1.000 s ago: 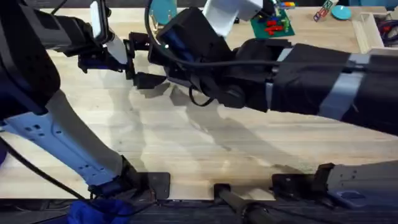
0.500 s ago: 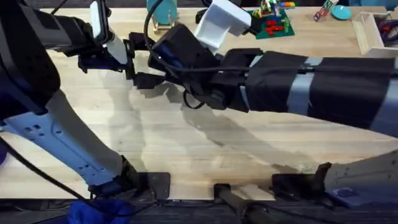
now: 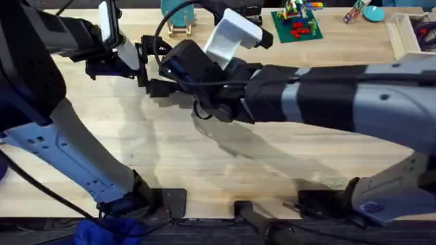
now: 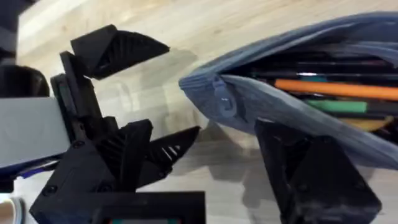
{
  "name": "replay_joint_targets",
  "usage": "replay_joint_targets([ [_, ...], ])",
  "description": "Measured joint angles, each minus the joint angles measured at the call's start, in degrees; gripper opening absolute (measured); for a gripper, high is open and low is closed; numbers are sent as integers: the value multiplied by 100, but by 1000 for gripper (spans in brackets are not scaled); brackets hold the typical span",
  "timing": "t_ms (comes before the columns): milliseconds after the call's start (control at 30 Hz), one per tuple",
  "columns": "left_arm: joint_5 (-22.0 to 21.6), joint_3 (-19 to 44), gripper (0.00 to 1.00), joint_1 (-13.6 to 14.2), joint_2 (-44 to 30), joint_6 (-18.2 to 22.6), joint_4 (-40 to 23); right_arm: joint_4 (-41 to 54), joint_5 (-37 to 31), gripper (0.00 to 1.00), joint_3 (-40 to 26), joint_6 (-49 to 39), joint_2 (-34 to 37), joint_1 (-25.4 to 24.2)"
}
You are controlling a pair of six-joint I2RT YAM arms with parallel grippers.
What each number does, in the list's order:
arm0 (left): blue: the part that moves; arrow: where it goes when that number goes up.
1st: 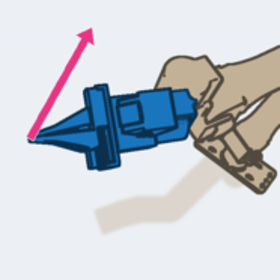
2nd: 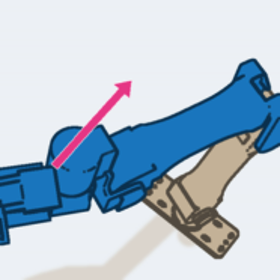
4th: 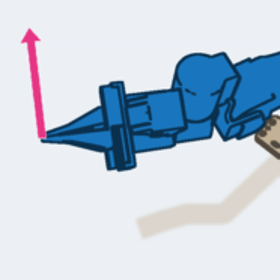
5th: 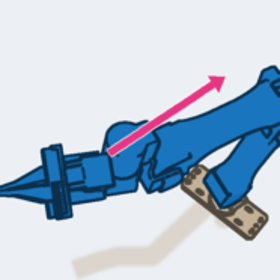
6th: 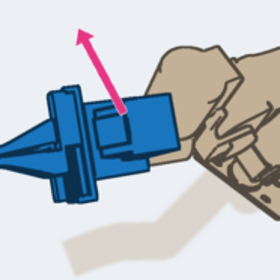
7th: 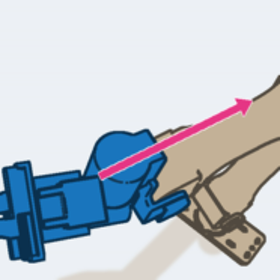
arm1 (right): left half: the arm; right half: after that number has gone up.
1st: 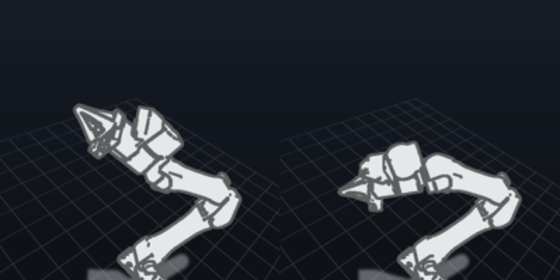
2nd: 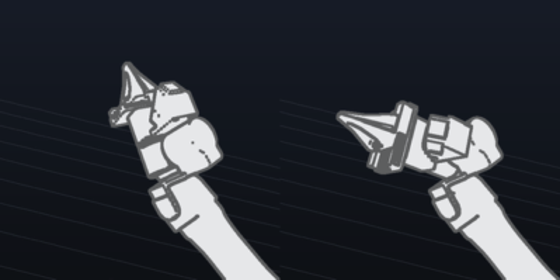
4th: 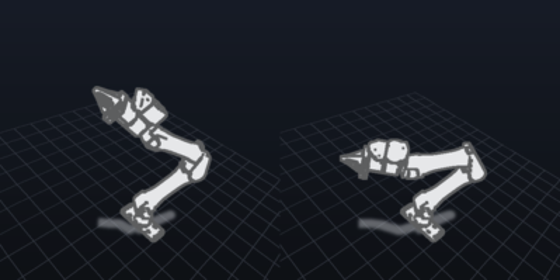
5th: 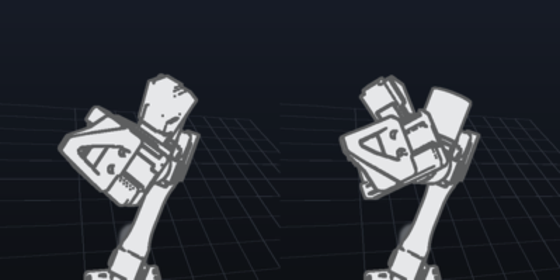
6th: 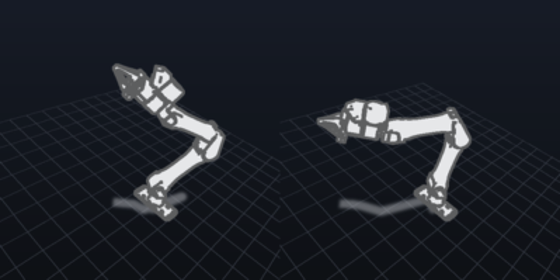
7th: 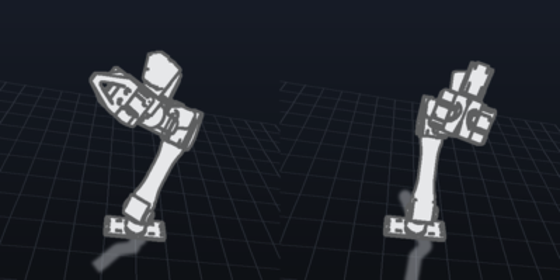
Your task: Unzip the bag, pick up the pens from the table one at a time and place them inside, then zip the bag closed.
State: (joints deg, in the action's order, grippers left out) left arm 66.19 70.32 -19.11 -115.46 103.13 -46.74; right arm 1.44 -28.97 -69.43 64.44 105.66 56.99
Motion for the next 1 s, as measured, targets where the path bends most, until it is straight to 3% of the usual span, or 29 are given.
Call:
replay_joint_targets([
  [467, 0, 0, 993, 0, 0, 14, 19, -586, -433, 991, 0, -216, 325, -28],
  [767, 1, 0, 993, 0, 0, 18, 36, -683, -486, 825, 0, -322, 451, -116],
  [867, 5, 0, 993, 0, 1, 18, 46, -701, -483, 725, 0, -329, 460, -162],
  [1000, 17, 0, 993, 0, 2, 18, 46, -704, -482, 509, 0, -337, 488, -227],
])
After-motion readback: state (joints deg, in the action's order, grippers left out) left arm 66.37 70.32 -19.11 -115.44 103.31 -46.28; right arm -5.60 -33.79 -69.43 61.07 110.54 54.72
